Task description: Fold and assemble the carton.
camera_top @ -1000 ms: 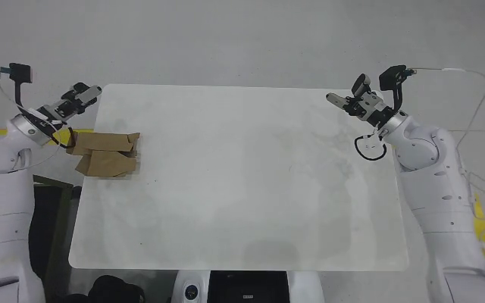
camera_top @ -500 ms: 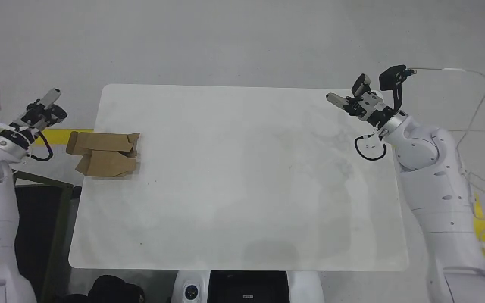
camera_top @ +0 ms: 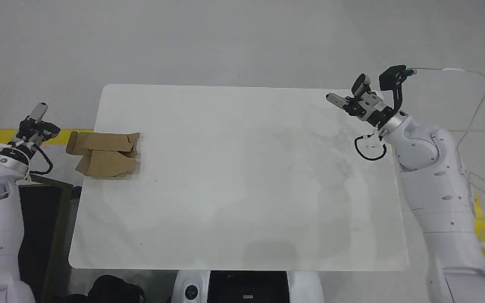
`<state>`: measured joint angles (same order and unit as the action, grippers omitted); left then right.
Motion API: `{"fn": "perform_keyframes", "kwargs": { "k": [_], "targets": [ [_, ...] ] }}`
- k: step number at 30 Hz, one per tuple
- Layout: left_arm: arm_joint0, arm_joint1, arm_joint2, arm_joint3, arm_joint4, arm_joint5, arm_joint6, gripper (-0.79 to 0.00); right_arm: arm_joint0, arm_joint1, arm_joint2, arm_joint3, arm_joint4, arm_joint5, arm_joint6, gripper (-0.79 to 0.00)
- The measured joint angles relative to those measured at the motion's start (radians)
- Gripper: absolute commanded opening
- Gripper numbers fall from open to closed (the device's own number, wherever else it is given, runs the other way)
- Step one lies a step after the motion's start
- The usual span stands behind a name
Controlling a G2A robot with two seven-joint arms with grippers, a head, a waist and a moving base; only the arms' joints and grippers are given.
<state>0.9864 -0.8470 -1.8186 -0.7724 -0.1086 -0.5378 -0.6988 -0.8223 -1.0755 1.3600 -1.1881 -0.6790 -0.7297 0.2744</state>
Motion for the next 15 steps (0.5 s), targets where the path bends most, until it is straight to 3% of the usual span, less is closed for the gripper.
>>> {"fn": "perform_keyframes", "kwargs": {
  "k": [7, 15],
  "targets": [
    [0.054, -0.003, 0.016, 0.016, 0.085, -0.003, 0.137, 0.0, 0.0, 0.0, 0.0, 0.0, 0.0, 0.0, 0.0, 0.0],
    [0.054, -0.003, 0.042, 0.062, 0.121, 0.064, 0.113, 0.0, 0.0, 0.0, 0.0, 0.0, 0.0, 0.0, 0.0, 0.0]
  ]
}}
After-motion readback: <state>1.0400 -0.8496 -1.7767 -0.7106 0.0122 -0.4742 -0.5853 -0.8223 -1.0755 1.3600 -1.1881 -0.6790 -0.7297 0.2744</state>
